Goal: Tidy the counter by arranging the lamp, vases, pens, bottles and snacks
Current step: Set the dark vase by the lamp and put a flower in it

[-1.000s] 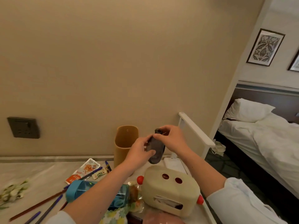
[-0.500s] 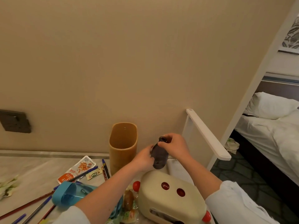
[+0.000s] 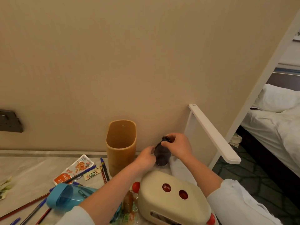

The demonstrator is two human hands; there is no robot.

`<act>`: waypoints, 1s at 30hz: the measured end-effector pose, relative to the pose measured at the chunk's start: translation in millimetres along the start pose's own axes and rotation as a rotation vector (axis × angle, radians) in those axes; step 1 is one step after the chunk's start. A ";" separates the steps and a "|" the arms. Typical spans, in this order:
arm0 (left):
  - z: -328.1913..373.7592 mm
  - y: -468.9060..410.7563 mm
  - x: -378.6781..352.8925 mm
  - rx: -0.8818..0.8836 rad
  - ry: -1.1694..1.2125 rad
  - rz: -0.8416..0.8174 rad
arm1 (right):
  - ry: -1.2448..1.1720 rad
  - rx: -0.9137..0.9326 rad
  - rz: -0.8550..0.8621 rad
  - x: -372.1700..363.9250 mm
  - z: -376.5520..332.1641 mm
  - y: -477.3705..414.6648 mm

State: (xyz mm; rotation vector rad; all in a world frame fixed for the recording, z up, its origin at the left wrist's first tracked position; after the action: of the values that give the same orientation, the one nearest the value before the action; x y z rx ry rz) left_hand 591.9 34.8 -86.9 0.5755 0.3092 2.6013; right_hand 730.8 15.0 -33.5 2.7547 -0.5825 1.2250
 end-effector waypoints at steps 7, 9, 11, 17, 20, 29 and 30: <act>-0.3 -2.6 -0.1 0.002 0.004 -0.009 | 0.010 -0.007 0.005 -1.1 1.7 -3.4; 0.1 -2.0 -0.6 0.010 0.012 -0.018 | 0.011 -0.008 0.001 -0.9 1.9 -3.9; -1.8 -3.0 -0.9 0.015 0.022 -0.016 | 0.014 -0.009 0.001 -0.8 1.8 -3.9; -1.4 1.2 0.0 0.017 0.006 -0.011 | 0.044 0.018 0.002 -0.5 2.0 0.4; 2.7 5.8 4.2 0.013 0.004 0.017 | 0.040 0.021 0.005 2.6 1.3 4.6; 23.9 63.2 33.7 -0.285 0.110 0.178 | -0.150 0.192 0.173 13.0 -35.8 46.3; 23.6 72.4 39.0 -0.313 0.127 0.206 | -0.227 0.202 0.189 12.5 -43.4 53.7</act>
State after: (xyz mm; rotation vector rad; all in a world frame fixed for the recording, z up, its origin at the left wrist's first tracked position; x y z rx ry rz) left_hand 543.2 -6.9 -30.3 0.3487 -0.1253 2.8120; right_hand 688.3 -29.3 0.4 3.0967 -0.7966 1.0636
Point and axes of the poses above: each hand's wrist, its own y-axis away from the middle knuckle, its own x-axis out of the back of the hand, z = x × y, the point moved 2 cm from there along -y, towards the middle knuckle, and after that the axes turned 1 degree about z, right-handed, at the moved point
